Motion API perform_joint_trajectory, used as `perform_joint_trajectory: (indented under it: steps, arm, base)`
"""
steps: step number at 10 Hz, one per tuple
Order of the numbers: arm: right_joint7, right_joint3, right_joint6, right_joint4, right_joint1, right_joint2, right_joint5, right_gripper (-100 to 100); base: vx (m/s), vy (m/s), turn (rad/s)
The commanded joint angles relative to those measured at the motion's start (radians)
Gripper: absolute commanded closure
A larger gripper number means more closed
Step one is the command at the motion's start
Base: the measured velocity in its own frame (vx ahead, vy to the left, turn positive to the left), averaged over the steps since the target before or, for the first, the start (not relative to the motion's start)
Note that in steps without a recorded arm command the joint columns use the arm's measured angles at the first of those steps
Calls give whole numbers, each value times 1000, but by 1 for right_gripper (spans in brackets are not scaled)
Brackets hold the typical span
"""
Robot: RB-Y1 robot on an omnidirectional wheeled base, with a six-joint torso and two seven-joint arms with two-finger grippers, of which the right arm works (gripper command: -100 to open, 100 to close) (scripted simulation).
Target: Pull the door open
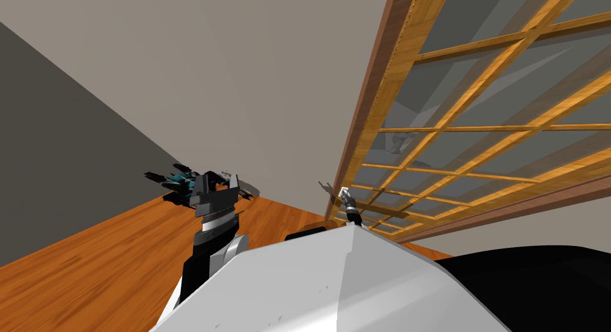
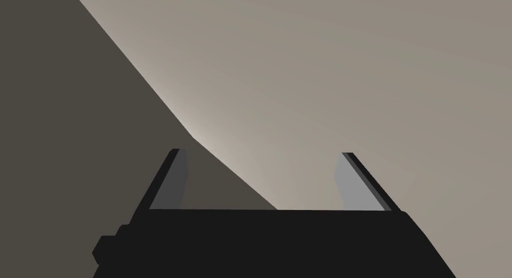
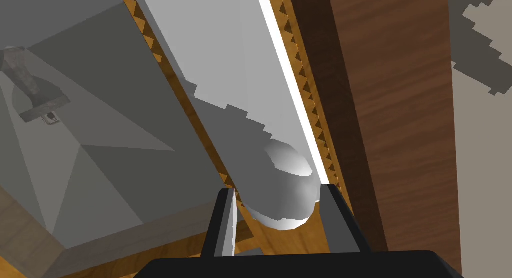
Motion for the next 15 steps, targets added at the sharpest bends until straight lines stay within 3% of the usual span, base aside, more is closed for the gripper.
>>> perform_joint_trajectory:
  steps: [1,15]
  arm:
    - [-47,10,0,2,0,0,-11,100]
    - [-364,74,-3,13,4,-36,-116,100]
  base:
    - [-18,4,28]
    - [-25,-1,29]
